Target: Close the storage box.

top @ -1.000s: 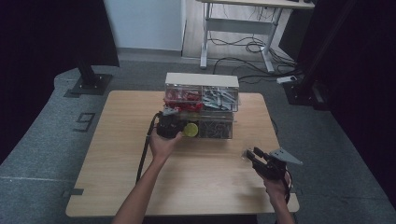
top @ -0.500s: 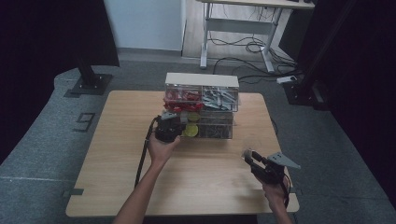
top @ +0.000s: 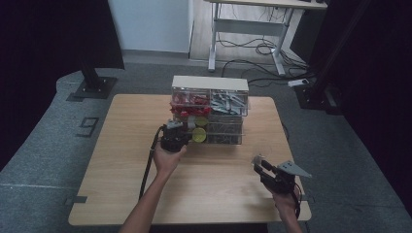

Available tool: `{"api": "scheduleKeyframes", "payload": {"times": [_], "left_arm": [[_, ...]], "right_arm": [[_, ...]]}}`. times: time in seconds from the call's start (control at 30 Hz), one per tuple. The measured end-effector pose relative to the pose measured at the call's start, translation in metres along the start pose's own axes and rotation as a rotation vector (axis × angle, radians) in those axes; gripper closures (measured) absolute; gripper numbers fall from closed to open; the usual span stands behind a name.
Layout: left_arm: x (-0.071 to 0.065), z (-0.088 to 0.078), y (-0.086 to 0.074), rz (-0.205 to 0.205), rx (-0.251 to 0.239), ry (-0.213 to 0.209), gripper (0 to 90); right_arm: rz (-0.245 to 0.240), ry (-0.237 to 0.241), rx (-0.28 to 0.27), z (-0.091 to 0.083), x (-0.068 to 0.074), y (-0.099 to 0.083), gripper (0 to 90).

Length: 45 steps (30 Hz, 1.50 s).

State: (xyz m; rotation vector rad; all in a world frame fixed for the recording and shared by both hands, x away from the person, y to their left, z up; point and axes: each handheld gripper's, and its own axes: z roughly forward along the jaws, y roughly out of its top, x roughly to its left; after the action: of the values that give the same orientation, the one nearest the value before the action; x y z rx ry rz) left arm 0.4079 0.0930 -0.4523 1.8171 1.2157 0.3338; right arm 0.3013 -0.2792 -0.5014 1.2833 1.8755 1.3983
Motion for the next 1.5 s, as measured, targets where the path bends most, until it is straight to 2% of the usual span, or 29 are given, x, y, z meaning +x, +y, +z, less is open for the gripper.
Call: {"api": "scheduleKeyframes", "payload": {"times": [0.33,1.5], "left_arm": [[0.002,0.004,-0.009,-0.011,0.014,-0.002,90.0],[0.013,0.019,-0.029,-0.039,0.066,-0.012,90.0]], "right_arm": [[-0.026,0.013,0.013,0.003,0.006,-0.001,58.5],[-0.024,0.016,0.026,0.005,0.005,-0.004,58.5]]}}
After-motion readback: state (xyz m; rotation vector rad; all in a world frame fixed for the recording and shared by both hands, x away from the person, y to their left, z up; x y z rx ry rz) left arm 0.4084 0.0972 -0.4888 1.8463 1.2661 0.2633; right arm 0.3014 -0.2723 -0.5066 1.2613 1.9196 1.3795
